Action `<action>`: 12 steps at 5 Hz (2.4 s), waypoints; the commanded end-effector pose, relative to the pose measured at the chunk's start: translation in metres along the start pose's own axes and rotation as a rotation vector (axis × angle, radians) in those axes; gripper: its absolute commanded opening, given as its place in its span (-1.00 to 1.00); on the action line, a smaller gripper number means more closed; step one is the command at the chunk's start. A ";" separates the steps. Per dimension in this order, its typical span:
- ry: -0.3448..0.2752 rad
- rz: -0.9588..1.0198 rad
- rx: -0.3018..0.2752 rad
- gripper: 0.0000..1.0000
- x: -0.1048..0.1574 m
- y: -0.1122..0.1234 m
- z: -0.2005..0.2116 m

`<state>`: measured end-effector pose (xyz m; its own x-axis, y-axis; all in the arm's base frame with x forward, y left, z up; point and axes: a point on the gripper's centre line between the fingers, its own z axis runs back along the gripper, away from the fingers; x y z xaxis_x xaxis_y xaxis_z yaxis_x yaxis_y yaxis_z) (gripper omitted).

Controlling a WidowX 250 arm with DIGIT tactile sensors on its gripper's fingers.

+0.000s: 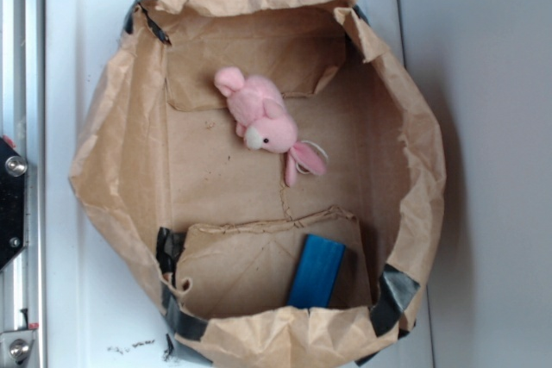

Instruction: Grab the pink bunny.

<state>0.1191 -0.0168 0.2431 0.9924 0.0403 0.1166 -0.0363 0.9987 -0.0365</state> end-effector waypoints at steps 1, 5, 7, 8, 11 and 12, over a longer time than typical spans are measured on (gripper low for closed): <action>0.000 0.000 0.000 1.00 0.000 0.000 0.000; -0.107 -0.198 -0.026 1.00 0.093 0.058 -0.031; -0.053 -0.387 0.086 1.00 0.138 0.050 -0.072; -0.036 -0.453 0.081 1.00 0.152 0.046 -0.085; -0.141 -0.343 0.151 1.00 0.157 0.044 -0.095; -0.141 -0.343 0.151 1.00 0.157 0.044 -0.095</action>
<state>0.2806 0.0360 0.1460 0.9380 -0.2966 0.1796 0.2726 0.9509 0.1466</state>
